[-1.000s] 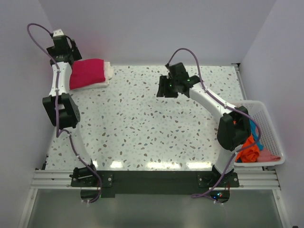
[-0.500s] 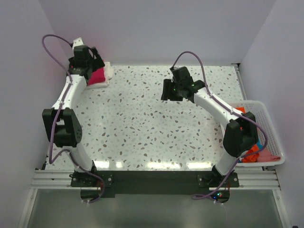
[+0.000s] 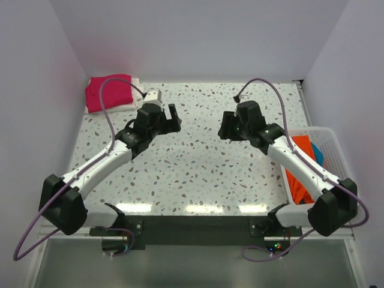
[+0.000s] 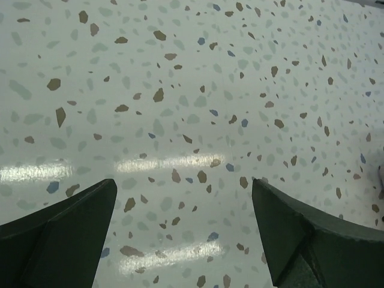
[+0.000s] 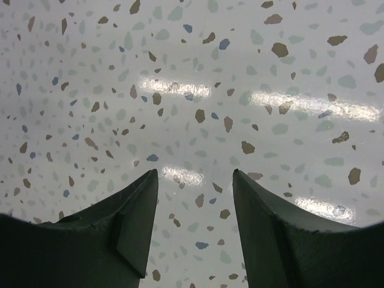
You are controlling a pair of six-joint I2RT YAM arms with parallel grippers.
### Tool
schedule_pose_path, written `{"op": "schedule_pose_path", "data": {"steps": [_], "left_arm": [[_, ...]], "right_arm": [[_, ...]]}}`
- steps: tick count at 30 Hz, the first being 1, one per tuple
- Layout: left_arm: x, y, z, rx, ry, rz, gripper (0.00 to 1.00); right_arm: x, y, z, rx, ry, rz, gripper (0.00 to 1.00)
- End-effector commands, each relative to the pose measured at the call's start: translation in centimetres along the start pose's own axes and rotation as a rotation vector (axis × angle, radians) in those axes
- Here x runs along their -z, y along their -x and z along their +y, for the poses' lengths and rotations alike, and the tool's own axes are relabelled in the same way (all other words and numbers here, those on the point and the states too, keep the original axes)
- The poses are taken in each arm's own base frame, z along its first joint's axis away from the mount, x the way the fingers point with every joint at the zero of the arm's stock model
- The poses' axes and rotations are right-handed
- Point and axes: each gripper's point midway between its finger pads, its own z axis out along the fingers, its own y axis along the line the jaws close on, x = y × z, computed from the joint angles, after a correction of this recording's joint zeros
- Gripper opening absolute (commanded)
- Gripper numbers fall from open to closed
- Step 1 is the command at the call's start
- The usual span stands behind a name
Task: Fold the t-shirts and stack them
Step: Reset both grippers
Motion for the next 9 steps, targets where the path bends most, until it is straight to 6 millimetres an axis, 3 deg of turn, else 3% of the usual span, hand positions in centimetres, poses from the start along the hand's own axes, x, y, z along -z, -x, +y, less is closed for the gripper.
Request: {"op": "schedule_pose_path", "data": {"steps": [1,4,9], "left_arm": [[1.2,-1.3,-0.5,0.000,-0.024,-0.018,1.00],[2.2,-2.2,-0.4,-0.011,-0.049,-0.002,1.00],[3.2,-1.9,-1.2,-0.020,-0.106,0.000,1.00]], "right_arm": [[2.1,1.6,-0.9,-0.009,-0.028,-0.130,0.57],[3.1,1.3,-1.7,-0.012,-0.042,-0.156,0.56],[4.0,1.3,-2.9,-0.009,-0.092,-0.192,0.57]]}}
